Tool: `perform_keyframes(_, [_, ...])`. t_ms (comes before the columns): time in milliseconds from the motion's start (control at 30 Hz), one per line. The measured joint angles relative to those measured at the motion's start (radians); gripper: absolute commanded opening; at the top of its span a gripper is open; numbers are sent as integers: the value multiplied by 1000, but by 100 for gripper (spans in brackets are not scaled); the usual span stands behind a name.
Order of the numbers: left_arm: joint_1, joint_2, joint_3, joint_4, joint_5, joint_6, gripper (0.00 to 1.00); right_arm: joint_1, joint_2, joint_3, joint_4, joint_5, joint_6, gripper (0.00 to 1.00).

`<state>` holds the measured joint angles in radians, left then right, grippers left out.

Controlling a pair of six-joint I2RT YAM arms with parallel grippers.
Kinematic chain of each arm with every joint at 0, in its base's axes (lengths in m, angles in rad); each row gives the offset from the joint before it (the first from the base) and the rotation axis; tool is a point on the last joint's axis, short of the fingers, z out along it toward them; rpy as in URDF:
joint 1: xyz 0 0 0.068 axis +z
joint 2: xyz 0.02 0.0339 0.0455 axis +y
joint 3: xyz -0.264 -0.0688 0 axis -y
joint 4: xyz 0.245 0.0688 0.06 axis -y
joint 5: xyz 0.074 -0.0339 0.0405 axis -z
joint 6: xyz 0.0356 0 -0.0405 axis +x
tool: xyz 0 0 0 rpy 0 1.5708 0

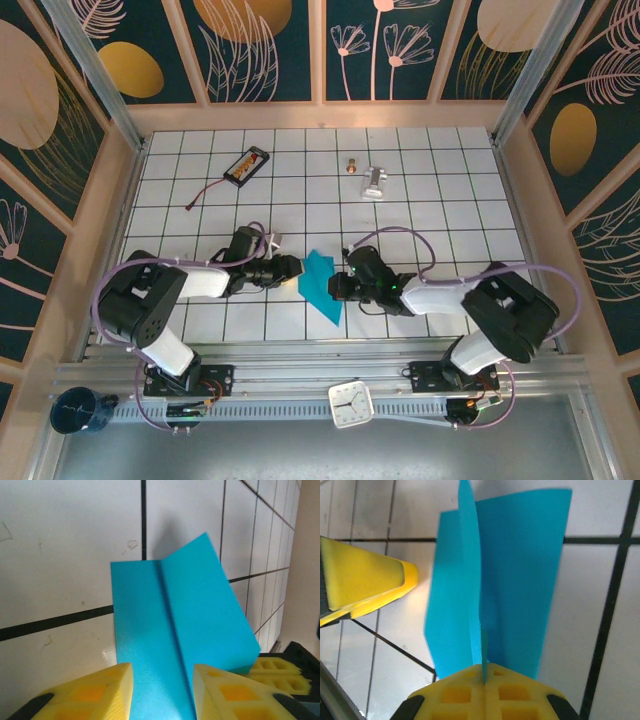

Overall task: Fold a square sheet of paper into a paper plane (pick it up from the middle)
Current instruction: Turn over the paper at the center of the table.

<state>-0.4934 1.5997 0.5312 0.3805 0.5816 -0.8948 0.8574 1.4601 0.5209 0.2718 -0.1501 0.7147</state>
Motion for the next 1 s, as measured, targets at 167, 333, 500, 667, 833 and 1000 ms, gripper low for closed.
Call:
perform_keyframes(167, [65,-161,41,-50,-49,-10,39,-19,-158,226,-375,257,-82,0])
perform_keyframes(333, [143,-242,121,-129,-108,7,40,25,-131,525,-742,617,-104,0])
perform_keyframes(500, [204,-244,169,-243,-158,55,41,129,121,713,-1067,892,-47,0])
perform_keyframes(667, [264,-238,175,-319,-190,84,41,232,448,814,-1260,993,10,0])
perform_keyframes(833, [304,-219,176,-355,-214,109,43,322,639,915,-1292,983,4,0])
perform_keyframes(1000, [319,-196,201,-399,-240,146,45,358,730,1006,-1225,921,-34,15])
